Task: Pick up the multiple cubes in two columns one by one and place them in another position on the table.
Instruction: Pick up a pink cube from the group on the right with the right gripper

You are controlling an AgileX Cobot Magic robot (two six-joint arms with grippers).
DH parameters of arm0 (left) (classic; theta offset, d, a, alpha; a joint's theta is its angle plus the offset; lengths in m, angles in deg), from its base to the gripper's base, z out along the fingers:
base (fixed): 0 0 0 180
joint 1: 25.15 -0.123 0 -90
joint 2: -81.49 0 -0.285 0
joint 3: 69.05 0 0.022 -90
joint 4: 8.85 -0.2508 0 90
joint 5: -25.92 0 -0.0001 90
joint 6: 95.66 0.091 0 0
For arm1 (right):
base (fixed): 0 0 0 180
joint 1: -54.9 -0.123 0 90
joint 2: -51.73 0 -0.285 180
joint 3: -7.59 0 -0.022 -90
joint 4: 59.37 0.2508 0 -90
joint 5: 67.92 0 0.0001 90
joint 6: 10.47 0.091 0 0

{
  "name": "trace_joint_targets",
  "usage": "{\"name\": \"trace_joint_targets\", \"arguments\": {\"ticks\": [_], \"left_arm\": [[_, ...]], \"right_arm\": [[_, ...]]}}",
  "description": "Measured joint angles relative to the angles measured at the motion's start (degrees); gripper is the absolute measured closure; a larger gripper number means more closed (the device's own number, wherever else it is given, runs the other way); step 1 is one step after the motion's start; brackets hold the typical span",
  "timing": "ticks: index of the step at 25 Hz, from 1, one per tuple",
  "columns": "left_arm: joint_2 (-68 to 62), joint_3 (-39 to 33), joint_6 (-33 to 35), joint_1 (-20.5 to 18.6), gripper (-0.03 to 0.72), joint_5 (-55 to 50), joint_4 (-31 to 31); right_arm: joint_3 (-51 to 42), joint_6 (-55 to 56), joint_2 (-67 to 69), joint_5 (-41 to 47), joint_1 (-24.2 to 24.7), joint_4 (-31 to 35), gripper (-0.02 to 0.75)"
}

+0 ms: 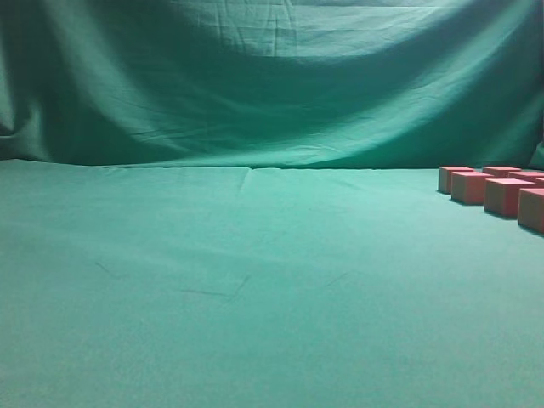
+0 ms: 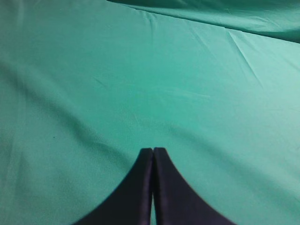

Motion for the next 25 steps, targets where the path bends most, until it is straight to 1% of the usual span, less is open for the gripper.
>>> {"name": "trace_joint_targets", "arguments": {"ticks": [25], "left_arm": [[0.0,0.0,0.0,0.0,0.688,0.0,0.0]], "right_arm": [[0.0,0.0,0.0,0.0,0.0,0.0,0.738]]}}
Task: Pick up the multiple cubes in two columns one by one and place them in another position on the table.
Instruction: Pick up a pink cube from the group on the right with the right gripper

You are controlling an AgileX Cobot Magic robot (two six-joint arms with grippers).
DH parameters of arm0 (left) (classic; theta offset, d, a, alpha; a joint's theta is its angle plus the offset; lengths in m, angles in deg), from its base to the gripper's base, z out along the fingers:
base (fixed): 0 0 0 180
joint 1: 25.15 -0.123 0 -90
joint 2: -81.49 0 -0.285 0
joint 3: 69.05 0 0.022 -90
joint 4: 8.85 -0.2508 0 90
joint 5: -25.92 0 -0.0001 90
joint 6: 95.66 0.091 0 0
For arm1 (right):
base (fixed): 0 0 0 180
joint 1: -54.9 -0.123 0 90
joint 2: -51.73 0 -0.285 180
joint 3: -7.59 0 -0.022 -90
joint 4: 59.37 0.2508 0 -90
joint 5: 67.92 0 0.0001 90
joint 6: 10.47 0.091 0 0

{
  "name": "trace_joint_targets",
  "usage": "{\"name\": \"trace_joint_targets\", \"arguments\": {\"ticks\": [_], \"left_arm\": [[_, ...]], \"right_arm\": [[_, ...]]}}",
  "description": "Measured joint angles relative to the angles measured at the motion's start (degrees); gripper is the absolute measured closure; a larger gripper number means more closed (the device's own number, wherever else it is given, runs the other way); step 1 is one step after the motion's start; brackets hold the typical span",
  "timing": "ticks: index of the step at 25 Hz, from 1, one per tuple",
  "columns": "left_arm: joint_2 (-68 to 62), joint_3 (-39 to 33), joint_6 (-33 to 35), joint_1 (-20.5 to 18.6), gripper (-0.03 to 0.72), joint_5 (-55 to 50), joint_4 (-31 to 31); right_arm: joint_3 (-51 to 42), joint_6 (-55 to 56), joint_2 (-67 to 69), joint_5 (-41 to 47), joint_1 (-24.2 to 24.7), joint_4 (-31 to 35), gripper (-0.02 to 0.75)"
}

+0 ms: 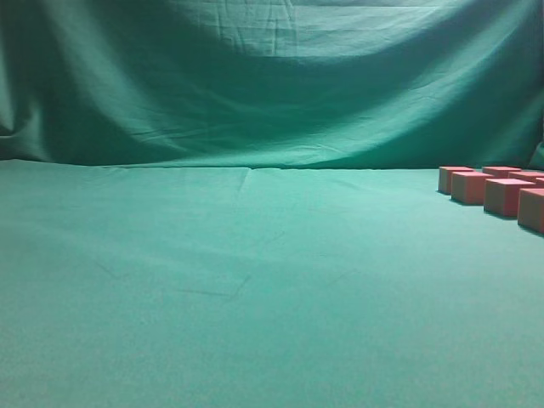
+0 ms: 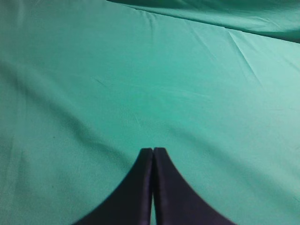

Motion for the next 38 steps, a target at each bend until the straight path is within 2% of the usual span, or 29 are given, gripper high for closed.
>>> {"name": "trace_joint_targets", "arguments": {"ticks": [7,13,19,22,26,31,38], "left_arm": [[0.0,0.0,0.0,0.0,0.688,0.0,0.0],[0.0,0.0,0.0,0.0,0.688,0.0,0.0],[0.0,0.0,0.0,0.0,0.688,0.0,0.0],[0.0,0.0,0.0,0.0,0.688,0.0,0.0],[0.0,0.0,0.0,0.0,0.688,0.0,0.0],[0.0,0.0,0.0,0.0,0.688,0.0,0.0],[0.0,0.0,0.0,0.0,0.688,0.0,0.0]], "right_arm": [[0.0,-2.0,0.0,-1.9,0.0,-2.4,0.738],[-0.2,-0.4,0.0,-18.3,0.0,4.7,0.738],[-0.2,0.0,0.0,-30.0,0.0,6.0,0.738],[3.3,0.2,0.0,-24.9,0.0,6.6,0.738],[13.1,-0.2,5.1,-14.9,0.0,6.8,0.738],[23.9,-1.3,19.2,-7.7,0.0,7.4,0.738],[31.6,-3.6,35.8,3.6,0.0,12.2,0.738]]}}
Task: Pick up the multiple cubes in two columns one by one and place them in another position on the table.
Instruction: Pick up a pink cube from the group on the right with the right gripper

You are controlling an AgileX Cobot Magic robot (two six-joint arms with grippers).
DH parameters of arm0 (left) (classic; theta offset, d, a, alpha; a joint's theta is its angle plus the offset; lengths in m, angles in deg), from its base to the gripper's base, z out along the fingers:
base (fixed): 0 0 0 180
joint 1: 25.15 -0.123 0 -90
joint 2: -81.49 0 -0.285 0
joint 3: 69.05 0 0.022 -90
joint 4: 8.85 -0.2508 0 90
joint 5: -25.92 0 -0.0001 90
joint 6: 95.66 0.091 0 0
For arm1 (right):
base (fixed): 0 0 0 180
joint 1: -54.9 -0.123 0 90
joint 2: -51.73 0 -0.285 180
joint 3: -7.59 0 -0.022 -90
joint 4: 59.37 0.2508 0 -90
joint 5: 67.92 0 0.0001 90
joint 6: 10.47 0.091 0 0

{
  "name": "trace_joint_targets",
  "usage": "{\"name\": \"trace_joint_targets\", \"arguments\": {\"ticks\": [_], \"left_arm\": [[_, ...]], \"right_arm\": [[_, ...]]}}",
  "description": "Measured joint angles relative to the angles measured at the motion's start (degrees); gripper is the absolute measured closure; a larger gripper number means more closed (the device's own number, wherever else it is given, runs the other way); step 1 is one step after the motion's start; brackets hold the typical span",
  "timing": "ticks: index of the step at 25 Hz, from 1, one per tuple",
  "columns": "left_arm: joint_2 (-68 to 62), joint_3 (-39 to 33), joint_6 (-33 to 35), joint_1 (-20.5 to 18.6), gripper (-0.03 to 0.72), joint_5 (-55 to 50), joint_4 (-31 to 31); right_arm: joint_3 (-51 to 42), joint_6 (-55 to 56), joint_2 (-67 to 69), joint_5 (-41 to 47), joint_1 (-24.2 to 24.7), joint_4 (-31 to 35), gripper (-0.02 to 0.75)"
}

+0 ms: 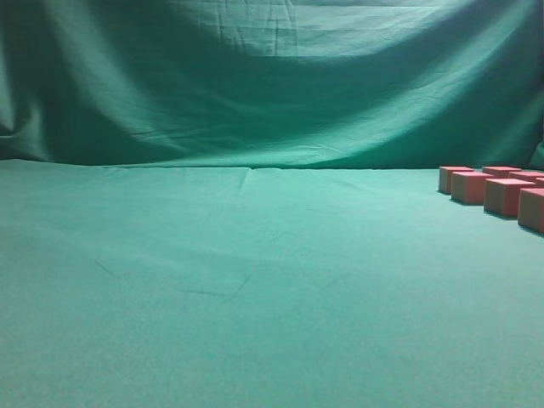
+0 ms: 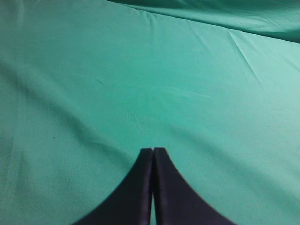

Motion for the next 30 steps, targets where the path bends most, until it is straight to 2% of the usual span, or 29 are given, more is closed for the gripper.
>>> {"name": "trace_joint_targets", "arguments": {"ticks": [9,16,19,20,21,27,29,30], "left_arm": [[0.0,0.0,0.0,0.0,0.688,0.0,0.0],[0.0,0.0,0.0,0.0,0.688,0.0,0.0],[0.0,0.0,0.0,0.0,0.688,0.0,0.0],[0.0,0.0,0.0,0.0,0.688,0.0,0.0],[0.0,0.0,0.0,0.0,0.688,0.0,0.0],[0.0,0.0,0.0,0.0,0.688,0.0,0.0],[0.0,0.0,0.0,0.0,0.688,0.0,0.0],[0.0,0.0,0.0,0.0,0.688,0.0,0.0]], "right_arm": [[13.7,-4.3,22.6,23.1,-0.2,0.3,0.738],[14.9,-1.7,36.2,22.5,-10.6,-6.6,0.738],[14.9,2.9,41.3,19.7,-11.6,-8.9,0.738],[14.9,3.9,42.5,19.2,-11.6,-9.6,0.687],[15.0,4.5,43.8,19.0,-11.6,-10.0,0.687],[15.2,5.8,47.5,15.0,-11.6,-10.4,0.278],[15.2,6.0,48.1,13.1,-11.6,-10.5,0.208],[15.2,6.1,48.4,12.1,-11.6,-10.5,0.215]]}}
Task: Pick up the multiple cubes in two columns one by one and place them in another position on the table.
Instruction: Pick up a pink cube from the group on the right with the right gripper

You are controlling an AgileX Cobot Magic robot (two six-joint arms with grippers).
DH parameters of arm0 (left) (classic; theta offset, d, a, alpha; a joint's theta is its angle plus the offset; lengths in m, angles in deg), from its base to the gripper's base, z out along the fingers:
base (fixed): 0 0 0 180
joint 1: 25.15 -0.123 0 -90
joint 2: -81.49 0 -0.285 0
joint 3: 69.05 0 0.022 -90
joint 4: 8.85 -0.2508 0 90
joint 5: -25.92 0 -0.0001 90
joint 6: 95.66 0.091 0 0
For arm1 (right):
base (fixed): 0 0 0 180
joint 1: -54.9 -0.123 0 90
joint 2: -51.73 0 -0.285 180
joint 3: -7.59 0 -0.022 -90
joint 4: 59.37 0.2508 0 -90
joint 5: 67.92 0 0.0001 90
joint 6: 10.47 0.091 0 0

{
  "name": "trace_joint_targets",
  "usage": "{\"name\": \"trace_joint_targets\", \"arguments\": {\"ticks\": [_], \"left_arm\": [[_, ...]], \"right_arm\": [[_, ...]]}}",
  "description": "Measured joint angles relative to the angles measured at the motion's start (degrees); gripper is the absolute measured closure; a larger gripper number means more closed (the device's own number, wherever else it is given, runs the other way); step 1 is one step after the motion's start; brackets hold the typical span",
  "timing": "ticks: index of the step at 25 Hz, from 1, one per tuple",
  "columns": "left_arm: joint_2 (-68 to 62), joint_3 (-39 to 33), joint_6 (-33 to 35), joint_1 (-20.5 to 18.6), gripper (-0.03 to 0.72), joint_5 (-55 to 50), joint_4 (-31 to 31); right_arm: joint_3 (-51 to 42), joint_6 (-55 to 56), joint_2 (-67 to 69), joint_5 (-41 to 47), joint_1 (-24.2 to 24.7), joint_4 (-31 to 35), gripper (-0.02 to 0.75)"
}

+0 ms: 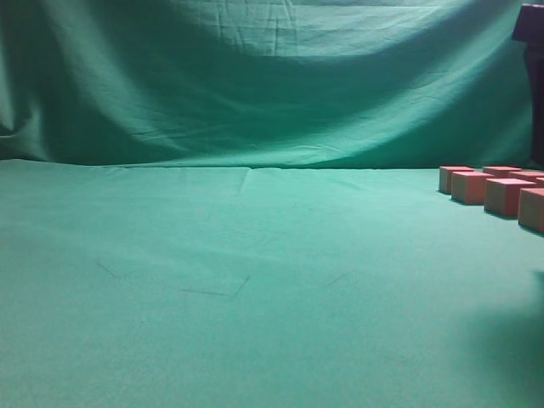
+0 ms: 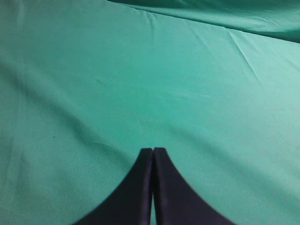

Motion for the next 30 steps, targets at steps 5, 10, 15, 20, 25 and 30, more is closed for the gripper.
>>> {"name": "trace_joint_targets", "arguments": {"ticks": [5,10,15,20,25,30], "left_arm": [[0.0,0.0,0.0,0.0,0.688,0.0,0.0],[0.0,0.0,0.0,0.0,0.688,0.0,0.0],[0.0,0.0,0.0,0.0,0.688,0.0,0.0],[0.0,0.0,0.0,0.0,0.688,0.0,0.0],[0.0,0.0,0.0,0.0,0.688,0.0,0.0],[0.0,0.0,0.0,0.0,0.688,0.0,0.0]], "right_arm": [[0.1,0.3,2.1,-2.7,0.0,-0.1,0.215],[0.1,2.0,5.5,-4.4,0.0,-1.8,0.215],[0.1,2.5,9.0,-6.3,0.0,-2.2,0.215],[0.1,2.5,11.1,-7.1,0.0,-2.2,0.335],[1.4,2.6,11.5,-4.6,0.0,-2.2,0.473],[9.3,0.5,11.5,7.1,0.0,2.2,0.473]]}}
